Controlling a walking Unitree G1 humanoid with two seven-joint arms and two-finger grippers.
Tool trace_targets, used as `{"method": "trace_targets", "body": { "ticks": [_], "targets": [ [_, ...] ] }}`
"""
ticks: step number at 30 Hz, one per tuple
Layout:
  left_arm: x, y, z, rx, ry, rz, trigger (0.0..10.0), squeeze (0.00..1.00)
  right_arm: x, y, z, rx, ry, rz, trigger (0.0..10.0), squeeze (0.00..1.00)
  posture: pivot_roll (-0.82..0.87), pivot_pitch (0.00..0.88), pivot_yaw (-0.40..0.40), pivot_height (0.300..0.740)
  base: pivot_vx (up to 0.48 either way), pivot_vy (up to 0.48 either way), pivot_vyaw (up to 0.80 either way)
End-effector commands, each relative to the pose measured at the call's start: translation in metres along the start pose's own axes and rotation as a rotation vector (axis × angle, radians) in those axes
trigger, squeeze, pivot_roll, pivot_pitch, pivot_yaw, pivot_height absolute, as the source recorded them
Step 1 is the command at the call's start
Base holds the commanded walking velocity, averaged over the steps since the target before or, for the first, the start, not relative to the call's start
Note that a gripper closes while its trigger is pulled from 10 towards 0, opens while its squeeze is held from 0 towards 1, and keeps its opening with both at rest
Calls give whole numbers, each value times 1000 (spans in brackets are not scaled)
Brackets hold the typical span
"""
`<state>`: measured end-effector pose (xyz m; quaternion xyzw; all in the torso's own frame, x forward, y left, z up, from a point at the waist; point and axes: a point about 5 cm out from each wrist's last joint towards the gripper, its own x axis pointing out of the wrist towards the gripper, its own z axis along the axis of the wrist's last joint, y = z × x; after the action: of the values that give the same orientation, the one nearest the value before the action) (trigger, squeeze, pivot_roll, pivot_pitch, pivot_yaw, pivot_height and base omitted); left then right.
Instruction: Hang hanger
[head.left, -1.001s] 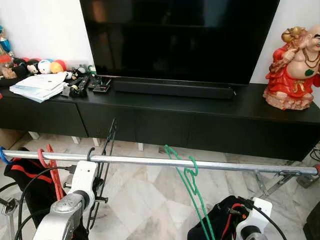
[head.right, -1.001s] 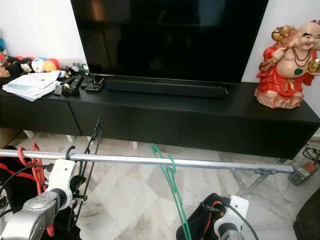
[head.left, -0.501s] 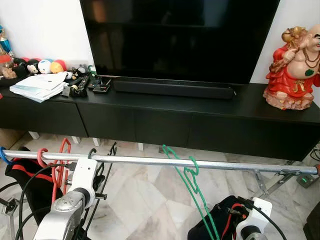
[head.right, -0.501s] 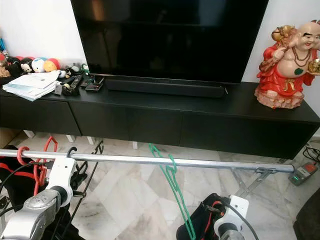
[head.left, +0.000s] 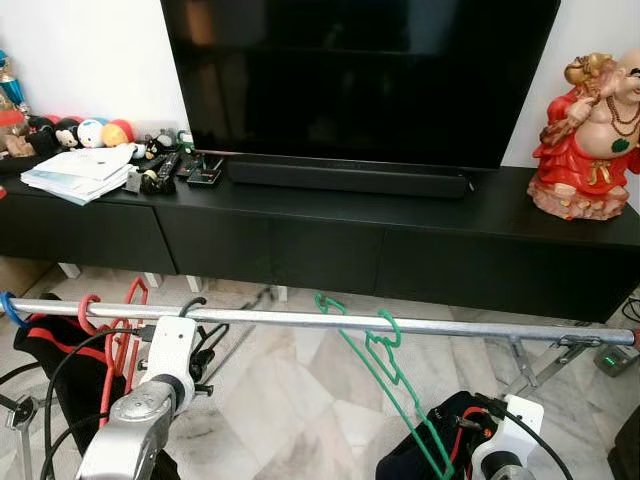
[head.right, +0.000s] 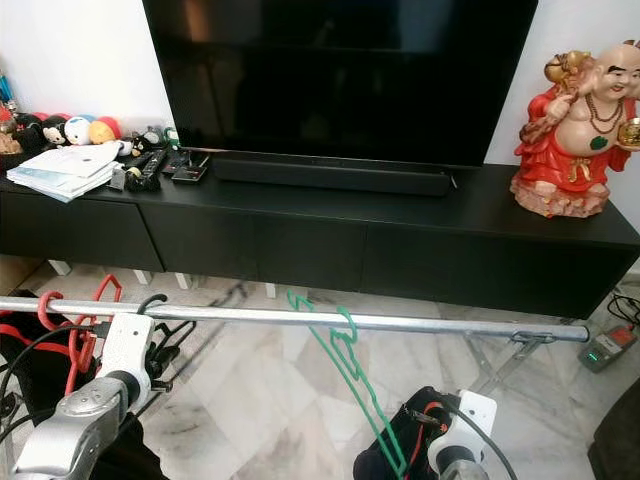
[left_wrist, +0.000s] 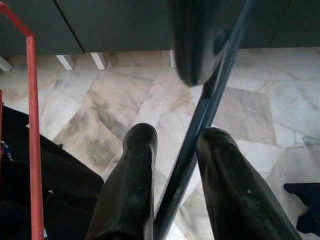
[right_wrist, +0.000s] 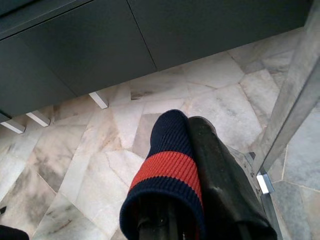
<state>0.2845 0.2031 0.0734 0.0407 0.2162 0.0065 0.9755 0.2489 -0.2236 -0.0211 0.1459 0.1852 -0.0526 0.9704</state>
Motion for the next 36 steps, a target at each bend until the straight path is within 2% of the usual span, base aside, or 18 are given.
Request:
{"method": "trace_targets", "body": {
  "ticks": [1,2,3,4,5,6,15,21,29,30,31,32,33,36],
  "targets": [
    [3,1,-4,8,20,21,10000,0,0,1,-1,0,10,1,10000,0,63,0,42,740,0,0,0],
    [3,1,-4,8,20,21,10000,0,0,1,-1,0,10,1,10000,0,63,0,42,740,0,0,0],
    [3,0,-5,2,20,16,4784,0,0,1,-1,0,10,0,10000,0,60,0,43,740,0,0,0],
    [3,0,-5,0,19,13,4784,0,0,1,-1,0,10,0,10000,0,60,0,43,740,0,0,0],
    [4,0,-5,-1,18,12,3686,0,0,1,-1,0,10,0,10000,0,60,0,43,740,0,0,0],
    [4,0,-5,-1,16,12,0,0,0,1,-1,0,11,-1,10000,0,62,0,42,740,0,0,0],
    [3,1,1,-4,-15,17,0,0,0,1,-2,0,14,0,10000,0,65,0,42,740,0,0,0],
    [-2,-2,8,6,-46,-24,0,0,0,1,-2,0,13,0,10000,0,65,0,44,740,0,0,0],
    [-15,-1,3,22,-50,-62,0,0,-1,0,-3,-1,19,1,10000,0,70,0,42,740,0,0,0],
    [-18,-1,2,18,-55,-65,314,0,-1,0,-3,-2,20,2,10000,0,73,0,41,740,0,0,0],
    [-20,-1,2,12,-67,-70,3059,0,-1,0,-3,-2,21,3,10000,0,73,0,41,740,0,0,0],
    [-20,-1,2,12,-67,-70,3059,0,-1,0,-3,-2,21,3,10000,0,73,0,41,740,0,0,0],
    [-25,-1,1,-5,-91,-77,10000,0,-1,0,-3,-3,22,5,10000,0,77,0,39,740,0,0,0],
    [-31,-3,-1,-37,-121,-83,10000,0,-1,0,-3,-5,23,7,10000,0,80,0,37,740,0,0,0]
  ]
}}
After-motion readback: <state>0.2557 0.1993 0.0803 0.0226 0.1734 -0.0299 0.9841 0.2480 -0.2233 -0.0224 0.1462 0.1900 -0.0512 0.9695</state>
